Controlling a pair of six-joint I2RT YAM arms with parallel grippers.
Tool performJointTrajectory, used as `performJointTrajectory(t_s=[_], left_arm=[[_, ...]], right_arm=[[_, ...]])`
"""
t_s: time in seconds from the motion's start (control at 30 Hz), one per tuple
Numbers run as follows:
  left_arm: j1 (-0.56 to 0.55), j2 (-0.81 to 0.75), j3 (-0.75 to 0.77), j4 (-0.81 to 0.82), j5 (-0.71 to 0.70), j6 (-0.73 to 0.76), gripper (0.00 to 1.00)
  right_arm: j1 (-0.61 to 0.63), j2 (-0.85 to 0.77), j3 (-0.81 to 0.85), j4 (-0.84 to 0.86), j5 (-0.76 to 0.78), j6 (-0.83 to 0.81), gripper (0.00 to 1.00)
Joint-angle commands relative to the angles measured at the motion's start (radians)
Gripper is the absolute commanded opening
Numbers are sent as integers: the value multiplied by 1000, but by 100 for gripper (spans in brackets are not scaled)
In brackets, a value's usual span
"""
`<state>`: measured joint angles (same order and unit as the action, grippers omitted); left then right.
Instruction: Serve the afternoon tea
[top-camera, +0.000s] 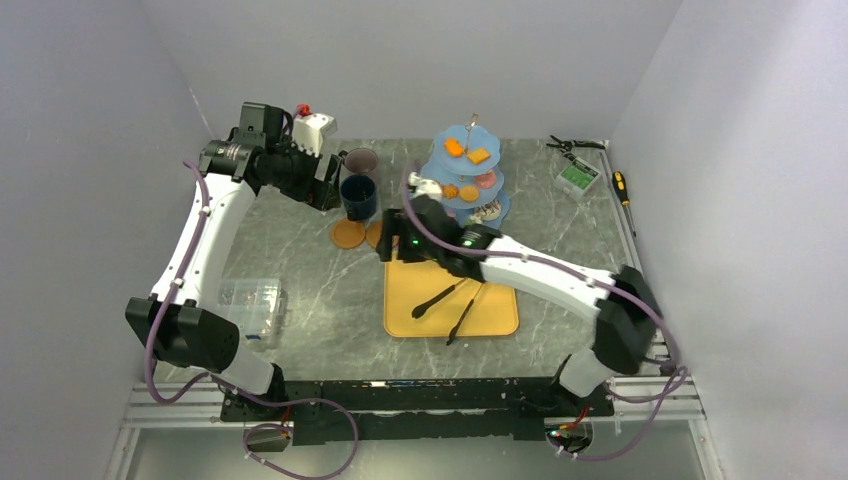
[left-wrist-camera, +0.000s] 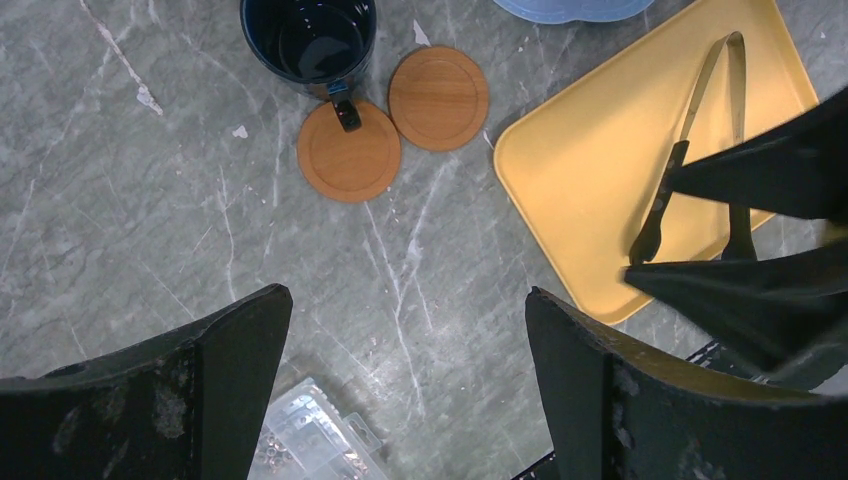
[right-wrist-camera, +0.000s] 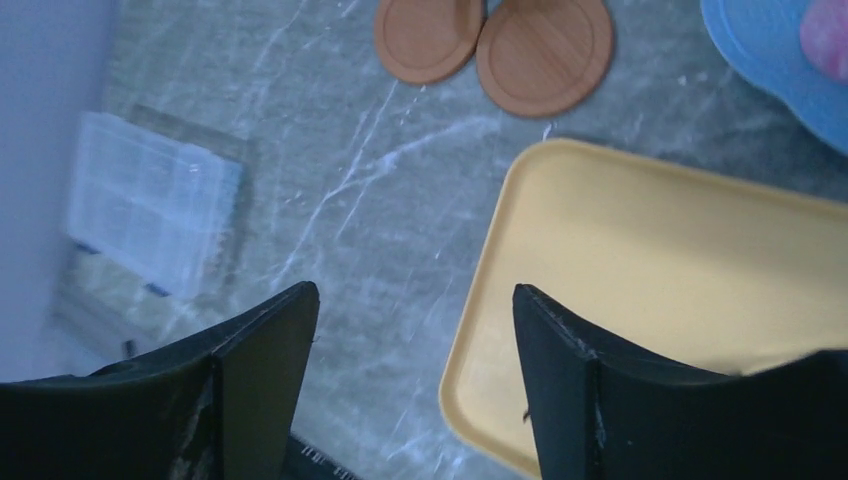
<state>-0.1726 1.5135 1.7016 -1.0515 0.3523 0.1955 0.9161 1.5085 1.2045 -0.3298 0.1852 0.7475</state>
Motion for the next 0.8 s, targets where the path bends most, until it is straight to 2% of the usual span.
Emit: performJointTrajectory(t_s=[0.0,0.2,0.4,0.77], left_arm=[[14,-3,36,20,6,-18,93],[49,9,51,6,19,-29,93],[72,8,55,4,9,-37,93],[109,19,-1,34,-39,-13,93]], right_arm=[[64,228,153,-93,143,-188,73],[120,452,300,-133,256,-236,70],[141,514,308,-100,293,-251,66],[133,492,153,-35,308,-218,31]])
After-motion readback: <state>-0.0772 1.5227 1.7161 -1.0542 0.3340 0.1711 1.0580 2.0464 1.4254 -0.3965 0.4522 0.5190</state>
